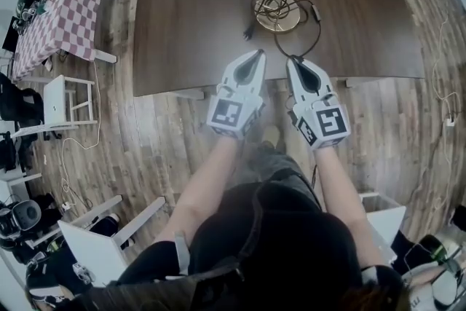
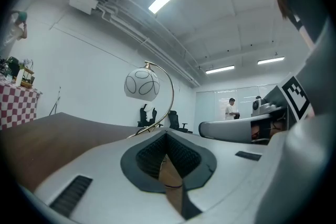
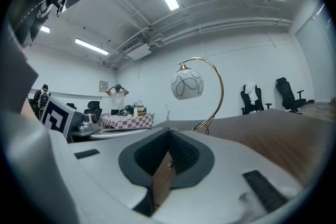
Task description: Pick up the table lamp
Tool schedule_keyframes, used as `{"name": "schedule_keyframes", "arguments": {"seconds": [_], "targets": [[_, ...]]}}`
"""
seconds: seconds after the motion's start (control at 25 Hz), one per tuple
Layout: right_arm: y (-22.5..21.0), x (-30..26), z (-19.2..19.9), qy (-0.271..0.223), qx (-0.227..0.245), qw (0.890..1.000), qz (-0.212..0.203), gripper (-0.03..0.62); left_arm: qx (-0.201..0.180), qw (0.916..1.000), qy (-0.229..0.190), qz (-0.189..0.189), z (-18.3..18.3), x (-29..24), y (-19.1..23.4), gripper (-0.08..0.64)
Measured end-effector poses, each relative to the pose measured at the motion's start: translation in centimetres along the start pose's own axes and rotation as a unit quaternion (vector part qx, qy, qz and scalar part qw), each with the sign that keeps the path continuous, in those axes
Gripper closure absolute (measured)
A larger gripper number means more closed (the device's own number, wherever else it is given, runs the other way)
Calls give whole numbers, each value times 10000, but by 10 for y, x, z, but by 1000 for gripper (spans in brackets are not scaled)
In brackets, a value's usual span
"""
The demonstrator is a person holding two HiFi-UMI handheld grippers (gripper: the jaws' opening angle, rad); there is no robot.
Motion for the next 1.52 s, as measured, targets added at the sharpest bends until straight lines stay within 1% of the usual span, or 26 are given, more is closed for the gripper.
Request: {"name": "schedule_keyframes", "arguments": {"seconds": [0.2, 0.52, 0.56, 0.6, 0.64, 0.8, 0.96, 1.04, 1.24, 1.28, 1.36, 1.52], "targets": [[-24, -11, 2, 15, 51, 9999, -104, 591, -52, 9999, -112, -19, 5, -28, 3, 560], [-54, -24, 5, 35, 72, 9998, -175, 586, -158, 9997, -150, -133, 13, -57, 12, 557], [-56, -26, 6, 37, 64, 9998, -172, 586, -127, 9997, -162, -143, 12, -59, 14, 557], [-57, -28, 6, 35, 55, 9998, -174, 586, -86, 9997, -172, -146, 12, -60, 16, 543], [-57, -30, 7, 29, 47, 9998, -183, 569, -58, 9997, -175, -148, 11, -60, 19, 518], [-58, -36, 10, -7, 30, 9998, -209, 569, -102, 9996, -175, -192, 7, -66, 29, 517], [-60, -42, 14, 53, 38, 9997, -216, 569, -127, 9992, -218, -318, 7, -75, 46, 517], [-65, -46, 17, 71, 46, 9998, -187, 569, -117, 9990, -219, -369, 9, -83, 53, 466], [-79, -55, 15, 91, 89, 9998, -131, 569, 3, 9983, -122, -569, 18, -104, 72, 413], [-82, -57, 14, 94, 96, 9998, -125, 569, 33, 9980, -84, -618, 20, -108, 76, 412], [-87, -61, 12, 85, 56, 9999, -108, 569, 82, 9974, -3, -710, 25, -113, 83, 370], [-92, -68, 12, 35, -101, 9999, -67, 569, 108, 9970, 74, -761, 33, -121, 92, 370]]}}
Point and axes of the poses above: the fingertips, and each gripper's own axes: x backward along the fingers, y to its left, z out of its underside, the point moved 8 cm from there along x, backward along the fingers, and after that the axes turned 6 degrees about x, right-handed, at the moved point
